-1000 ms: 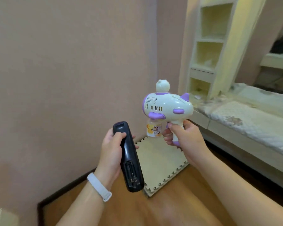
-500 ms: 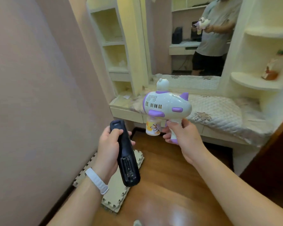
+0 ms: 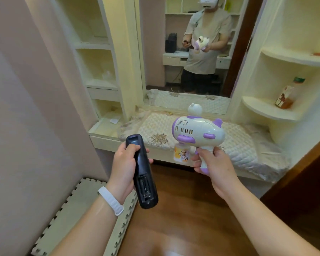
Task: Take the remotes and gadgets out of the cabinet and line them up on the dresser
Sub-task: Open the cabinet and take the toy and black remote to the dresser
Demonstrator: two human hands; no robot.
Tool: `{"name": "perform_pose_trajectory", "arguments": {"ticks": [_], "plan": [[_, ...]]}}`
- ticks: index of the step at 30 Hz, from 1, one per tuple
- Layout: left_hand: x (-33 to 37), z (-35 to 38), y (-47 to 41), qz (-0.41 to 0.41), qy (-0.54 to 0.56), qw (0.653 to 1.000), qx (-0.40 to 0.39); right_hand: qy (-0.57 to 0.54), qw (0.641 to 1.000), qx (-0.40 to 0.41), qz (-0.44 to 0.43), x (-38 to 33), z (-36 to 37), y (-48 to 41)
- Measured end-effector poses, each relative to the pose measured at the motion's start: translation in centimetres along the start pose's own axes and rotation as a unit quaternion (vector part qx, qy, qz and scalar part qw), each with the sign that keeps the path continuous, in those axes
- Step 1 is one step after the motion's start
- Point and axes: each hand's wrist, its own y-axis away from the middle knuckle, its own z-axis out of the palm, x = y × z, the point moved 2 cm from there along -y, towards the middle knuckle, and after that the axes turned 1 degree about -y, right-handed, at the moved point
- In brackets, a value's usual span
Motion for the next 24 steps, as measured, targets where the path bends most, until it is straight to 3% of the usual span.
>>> {"name": "perform_pose_trajectory", "arguments": {"ticks": [7,16,24], "plan": [[0.1,-1.2,-11.2,-0.038,0.001,0.999,-0.028,-0.008,0.998,0.058,0.012,0.3,4.7,-7.6],[-1.2,3.1,-22.2,-0.076,-0.031,0.996,-0.047,-0.03,0.994,0.093,0.05,1.1,4.4,-16.7],[-2.3,9.3,-32.2,-0.082,-0.06,0.995,-0.012,-0.072,0.991,0.049,0.101,2.2,2.7,-31.3]]}}
